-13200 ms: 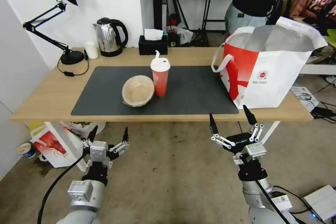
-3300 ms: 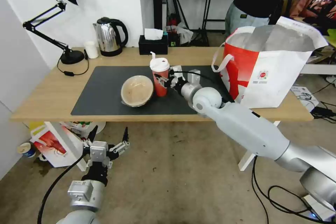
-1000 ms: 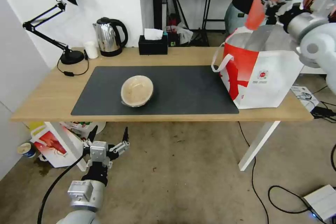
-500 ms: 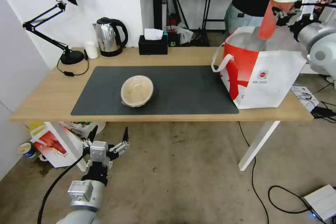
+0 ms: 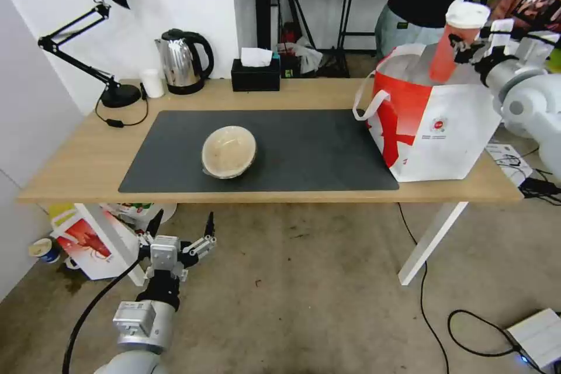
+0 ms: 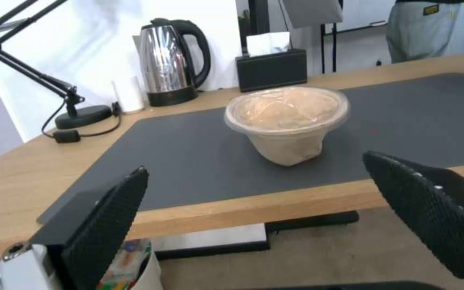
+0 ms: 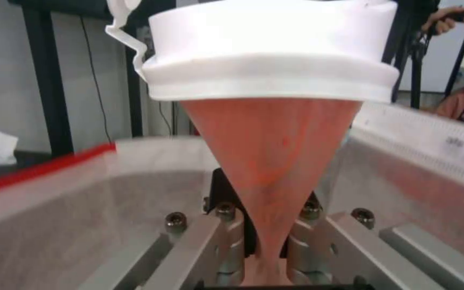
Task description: Pick up the trash from the table and place it into the takeout bag.
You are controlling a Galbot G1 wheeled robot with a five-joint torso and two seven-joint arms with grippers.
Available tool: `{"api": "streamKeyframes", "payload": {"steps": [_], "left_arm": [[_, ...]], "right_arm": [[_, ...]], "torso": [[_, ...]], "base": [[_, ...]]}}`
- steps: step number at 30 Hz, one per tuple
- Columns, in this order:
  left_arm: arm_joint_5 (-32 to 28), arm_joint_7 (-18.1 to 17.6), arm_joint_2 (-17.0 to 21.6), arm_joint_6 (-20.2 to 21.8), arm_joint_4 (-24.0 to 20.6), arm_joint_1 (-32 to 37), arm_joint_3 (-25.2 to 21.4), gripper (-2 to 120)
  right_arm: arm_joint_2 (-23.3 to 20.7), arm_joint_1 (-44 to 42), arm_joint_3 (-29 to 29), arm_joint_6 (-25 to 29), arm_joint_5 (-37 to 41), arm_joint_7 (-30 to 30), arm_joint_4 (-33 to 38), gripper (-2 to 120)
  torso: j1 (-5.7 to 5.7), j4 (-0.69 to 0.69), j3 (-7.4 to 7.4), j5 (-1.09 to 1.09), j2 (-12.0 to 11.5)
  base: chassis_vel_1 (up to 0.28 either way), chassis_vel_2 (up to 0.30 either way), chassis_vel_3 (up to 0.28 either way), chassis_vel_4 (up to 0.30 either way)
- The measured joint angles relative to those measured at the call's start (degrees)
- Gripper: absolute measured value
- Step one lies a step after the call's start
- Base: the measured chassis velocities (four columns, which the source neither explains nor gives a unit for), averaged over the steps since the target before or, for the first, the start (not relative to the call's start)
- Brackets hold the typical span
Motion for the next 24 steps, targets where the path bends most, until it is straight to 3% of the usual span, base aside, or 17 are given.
{"api": "streamKeyframes", "payload": {"steps": [11,24], "left_arm": [[0.0,0.0,0.0,0.0,0.0,0.0,0.0,100],[0.0,0.0,0.0,0.0,0.0,0.0,0.0,100]], "right_arm": [[0.2,-3.9,0.8,1.0,-3.0,-1.2,0.6,3],[-0.6,-4.9,1.3,1.2,-4.6,-0.6,1.6,41]], "torso": [[0.0,0.0,0.0,0.0,0.0],[0.0,0.0,0.0,0.0,0.0]], "base": [[0.0,0.0,0.0,0.0],[0.0,0.0,0.0,0.0]]}}
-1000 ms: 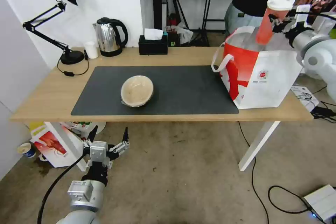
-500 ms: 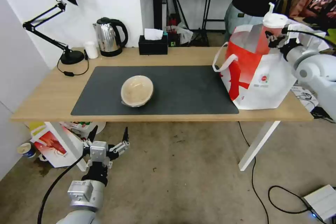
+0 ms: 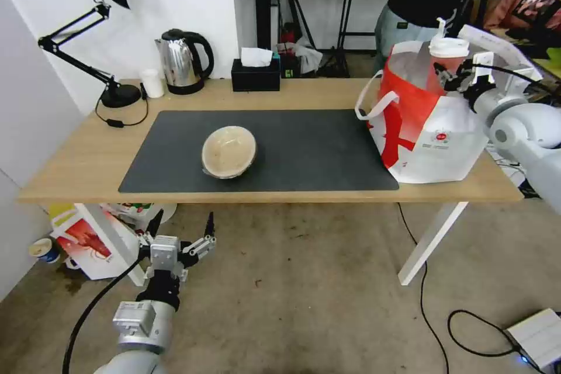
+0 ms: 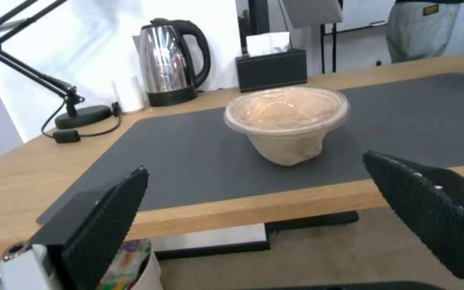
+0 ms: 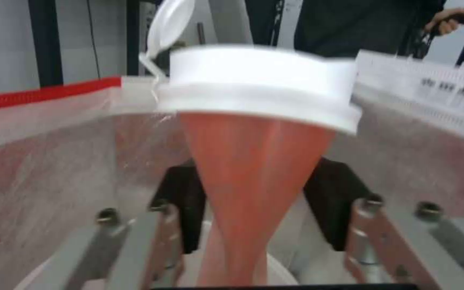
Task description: Pick up the trash from the table and place it into the takeout bag.
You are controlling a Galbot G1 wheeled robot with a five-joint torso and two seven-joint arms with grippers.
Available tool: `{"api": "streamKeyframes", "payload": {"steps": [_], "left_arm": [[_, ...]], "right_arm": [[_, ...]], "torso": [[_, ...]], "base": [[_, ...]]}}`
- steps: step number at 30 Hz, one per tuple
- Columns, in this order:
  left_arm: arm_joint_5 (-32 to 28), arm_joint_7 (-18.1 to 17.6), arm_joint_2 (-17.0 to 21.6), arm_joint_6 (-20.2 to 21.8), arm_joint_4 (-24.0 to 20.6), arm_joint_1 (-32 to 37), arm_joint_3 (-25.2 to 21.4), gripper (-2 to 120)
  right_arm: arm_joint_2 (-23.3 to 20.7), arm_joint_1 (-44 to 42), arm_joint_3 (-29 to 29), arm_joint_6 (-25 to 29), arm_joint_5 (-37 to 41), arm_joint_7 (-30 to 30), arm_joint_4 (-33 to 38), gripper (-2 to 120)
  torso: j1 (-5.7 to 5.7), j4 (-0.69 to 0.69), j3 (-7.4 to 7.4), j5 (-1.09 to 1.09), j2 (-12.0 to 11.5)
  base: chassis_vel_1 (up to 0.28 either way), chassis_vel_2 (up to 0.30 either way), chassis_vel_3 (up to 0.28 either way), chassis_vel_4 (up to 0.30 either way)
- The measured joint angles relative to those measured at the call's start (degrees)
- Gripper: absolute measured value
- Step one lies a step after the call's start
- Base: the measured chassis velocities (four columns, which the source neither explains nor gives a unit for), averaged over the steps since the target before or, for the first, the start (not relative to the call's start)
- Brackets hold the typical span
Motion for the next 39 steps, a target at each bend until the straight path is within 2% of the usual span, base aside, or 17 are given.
{"api": "streamKeyframes", "payload": {"steps": [4,5,7,9,12,15,26,39], "left_arm": [[0.0,0.0,0.0,0.0,0.0,0.0,0.0,100],[0.0,0.0,0.0,0.0,0.0,0.0,0.0,100],[0.0,0.0,0.0,0.0,0.0,0.0,0.0,100],[0.0,0.0,0.0,0.0,0.0,0.0,0.0,100],[0.0,0.0,0.0,0.0,0.0,0.0,0.0,100],[0.0,0.0,0.0,0.0,0.0,0.0,0.0,100],[0.0,0.0,0.0,0.0,0.0,0.0,0.0,100],[0.0,0.0,0.0,0.0,0.0,0.0,0.0,100]], "right_arm": [[-0.7,0.8,-0.1,-0.4,-0.1,0.3,0.5,63],[-0.7,0.8,-0.1,-0.4,-0.1,0.3,0.5,63],[-1.1,1.5,-0.6,-0.7,-0.1,0.5,0.8,75],[-1.2,1.7,-0.8,-0.8,-0.1,0.6,0.9,78],[-1.5,2.2,-1.2,-0.9,-0.4,0.8,1.0,93],[-1.6,2.3,-1.2,-1.0,-0.7,0.9,1.1,99],[-4.0,4.3,-4.6,-4.0,-2.9,2.1,2.7,100],[-4.3,4.2,-4.0,-2.0,-3.6,2.1,2.8,100]], "torso": [[0.0,0.0,0.0,0.0,0.0],[0.0,0.0,0.0,0.0,0.0],[0.01,0.0,0.0,0.0,0.0],[0.0,0.0,0.0,0.01,0.0],[0.0,0.0,0.0,0.0,0.0],[0.0,0.0,0.0,0.0,0.0],[0.0,-0.01,0.0,0.0,0.0],[0.01,0.0,0.0,0.01,0.0]], "base": [[0.0,0.0,0.0,0.0],[0.0,0.0,0.0,0.0],[0.0,0.0,0.0,0.0],[0.0,0.0,0.0,0.0],[0.0,0.0,0.0,0.0],[0.0,0.0,0.0,0.0],[0.0,0.0,0.0,0.0],[0.0,0.0,0.0,0.0]]}}
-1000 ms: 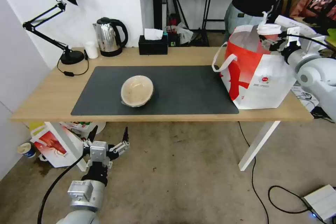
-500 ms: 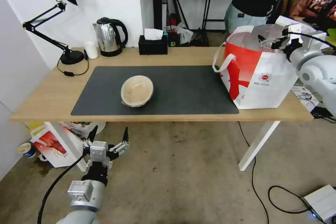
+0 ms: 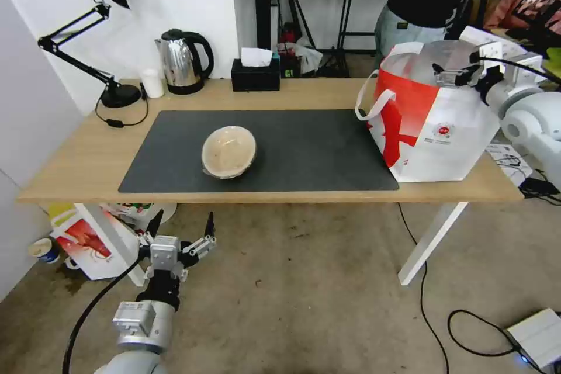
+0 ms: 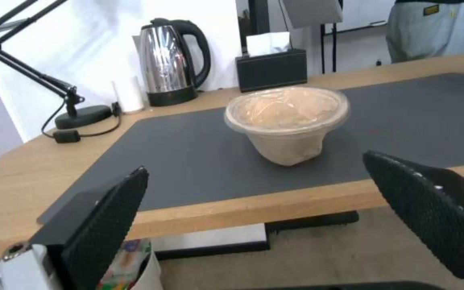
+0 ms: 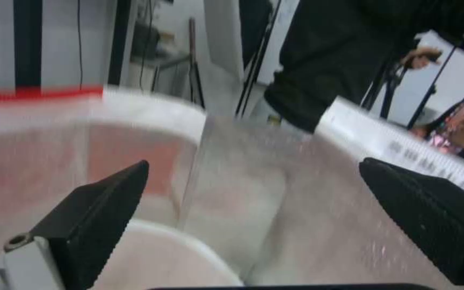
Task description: Pick up the trash from the table and place it into the takeout bag.
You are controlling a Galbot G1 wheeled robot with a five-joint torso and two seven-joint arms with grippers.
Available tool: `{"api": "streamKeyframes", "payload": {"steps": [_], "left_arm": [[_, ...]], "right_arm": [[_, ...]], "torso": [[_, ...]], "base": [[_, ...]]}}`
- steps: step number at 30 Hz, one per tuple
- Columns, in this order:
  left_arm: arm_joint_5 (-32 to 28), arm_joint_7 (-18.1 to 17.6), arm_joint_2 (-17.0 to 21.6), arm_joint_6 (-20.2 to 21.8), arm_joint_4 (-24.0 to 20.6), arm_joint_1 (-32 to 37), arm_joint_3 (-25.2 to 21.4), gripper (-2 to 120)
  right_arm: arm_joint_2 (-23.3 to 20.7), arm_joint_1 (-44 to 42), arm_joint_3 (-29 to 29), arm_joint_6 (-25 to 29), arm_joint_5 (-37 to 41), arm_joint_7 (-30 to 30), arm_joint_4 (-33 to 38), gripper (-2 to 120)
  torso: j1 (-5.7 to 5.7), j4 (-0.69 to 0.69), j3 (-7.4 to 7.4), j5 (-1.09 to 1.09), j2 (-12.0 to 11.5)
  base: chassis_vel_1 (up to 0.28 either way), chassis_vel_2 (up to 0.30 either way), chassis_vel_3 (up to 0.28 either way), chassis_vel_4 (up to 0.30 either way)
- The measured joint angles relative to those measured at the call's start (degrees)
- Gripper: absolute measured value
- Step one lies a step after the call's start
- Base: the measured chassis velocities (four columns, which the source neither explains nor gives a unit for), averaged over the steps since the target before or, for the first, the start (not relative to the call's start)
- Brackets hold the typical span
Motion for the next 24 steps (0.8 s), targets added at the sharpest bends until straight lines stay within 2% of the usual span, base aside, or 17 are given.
{"api": "streamKeyframes", "payload": {"steps": [2,4,5,9,14,18,21,24], "left_arm": [[0.0,0.0,0.0,0.0,0.0,0.0,0.0,100],[0.0,0.0,0.0,0.0,0.0,0.0,0.0,100],[0.0,0.0,0.0,0.0,0.0,0.0,0.0,100],[0.0,0.0,0.0,0.0,0.0,0.0,0.0,100],[0.0,0.0,0.0,0.0,0.0,0.0,0.0,100],[0.0,0.0,0.0,0.0,0.0,0.0,0.0,100],[0.0,0.0,0.0,0.0,0.0,0.0,0.0,100],[0.0,0.0,0.0,0.0,0.0,0.0,0.0,100]], "right_arm": [[0.0,-0.6,1.1,1.4,0.5,0.0,0.4,100],[0.6,-1.5,2.8,8.1,0.5,0.5,1.1,100],[0.6,-1.5,2.8,8.1,0.5,0.5,1.1,100],[1.5,-2.6,6.0,16.0,2.8,4.7,4.1,100],[1.7,-3.7,8.4,19.3,4.7,7.8,8.0,100],[1.5,-5.9,10.6,21.0,5.1,11.3,13.7,100],[1.8,-11.9,15.6,22.3,4.1,14.5,21.7,100],[2.2,-16.4,17.9,23.1,2.8,15.4,25.7,100]], "torso": [[0.0,-0.01,0.0,-0.01,0.0],[0.0,-0.01,0.0,0.0,0.0],[0.0,-0.01,0.0,0.0,0.0],[0.0,0.0,0.0,-0.01,0.0],[0.0,-0.01,0.0,-0.01,0.0],[0.0,0.0,0.0,-0.01,0.0],[0.0,0.0,-0.01,-0.02,0.0],[0.0,-0.02,-0.01,-0.03,0.0]], "base": [[0.0,0.0,0.0,0.0],[0.0,0.0,0.0,0.0],[0.0,0.0,0.0,0.0],[0.0,0.0,0.0,0.0],[0.0,0.0,0.0,0.0],[0.0,0.0,0.0,0.0],[0.0,0.0,0.0,0.0],[0.0,0.0,0.0,0.0]]}}
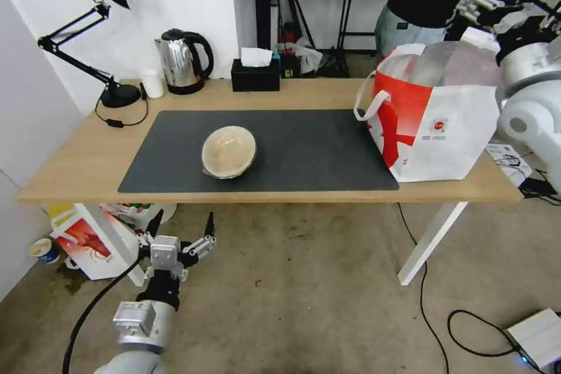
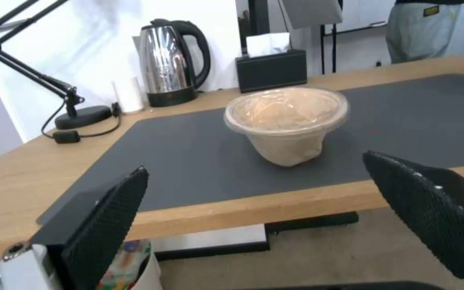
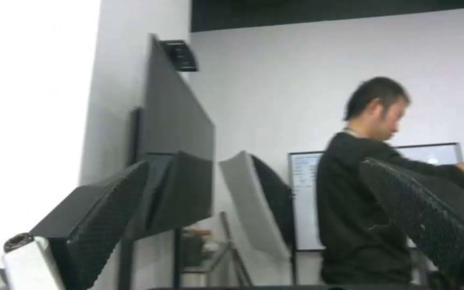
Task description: Pick up the trash from the table and place it into the takeout bag.
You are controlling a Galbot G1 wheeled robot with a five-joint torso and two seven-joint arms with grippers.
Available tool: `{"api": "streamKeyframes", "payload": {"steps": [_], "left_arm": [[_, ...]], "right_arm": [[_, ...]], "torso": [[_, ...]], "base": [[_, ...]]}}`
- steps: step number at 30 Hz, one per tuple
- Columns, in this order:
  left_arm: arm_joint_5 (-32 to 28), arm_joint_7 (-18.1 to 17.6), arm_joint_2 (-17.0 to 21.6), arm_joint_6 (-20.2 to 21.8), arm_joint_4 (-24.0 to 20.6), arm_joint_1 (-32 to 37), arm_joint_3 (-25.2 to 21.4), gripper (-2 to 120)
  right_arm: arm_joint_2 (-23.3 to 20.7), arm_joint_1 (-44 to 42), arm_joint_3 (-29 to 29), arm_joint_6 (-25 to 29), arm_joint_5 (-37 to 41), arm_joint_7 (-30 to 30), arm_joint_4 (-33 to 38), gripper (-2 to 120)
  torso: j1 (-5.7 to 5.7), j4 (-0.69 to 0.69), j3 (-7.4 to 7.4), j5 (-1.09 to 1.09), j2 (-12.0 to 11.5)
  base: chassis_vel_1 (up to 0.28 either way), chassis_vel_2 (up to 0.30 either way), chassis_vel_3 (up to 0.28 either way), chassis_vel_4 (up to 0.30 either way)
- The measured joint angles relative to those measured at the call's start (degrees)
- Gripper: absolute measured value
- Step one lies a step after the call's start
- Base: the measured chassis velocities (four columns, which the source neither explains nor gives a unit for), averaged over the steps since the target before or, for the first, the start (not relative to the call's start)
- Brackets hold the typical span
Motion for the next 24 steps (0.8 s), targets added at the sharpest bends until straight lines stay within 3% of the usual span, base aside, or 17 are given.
{"api": "streamKeyframes", "payload": {"steps": [6,10,24], "left_arm": [[0.0,0.0,0.0,0.0,0.0,0.0,0.0,100],[0.0,0.0,0.0,0.0,0.0,0.0,0.0,100],[0.0,0.0,0.0,0.0,0.0,0.0,0.0,100]], "right_arm": [[3.3,-15.2,4.2,2.7,-6.9,1.5,9.6,100],[5.9,-21.0,4.7,3.2,-12.7,3.1,13.9,100],[10.1,-36.9,2.4,6.0,-28.2,5.9,18.9,100]], "torso": [[0.0,0.01,0.0,0.05,0.0],[0.0,0.02,0.0,0.02,0.0],[0.0,0.01,0.01,0.02,0.0]], "base": [[0.0,0.0,0.0,0.0],[0.0,0.0,0.0,0.0],[0.0,0.0,0.0,0.0]]}}
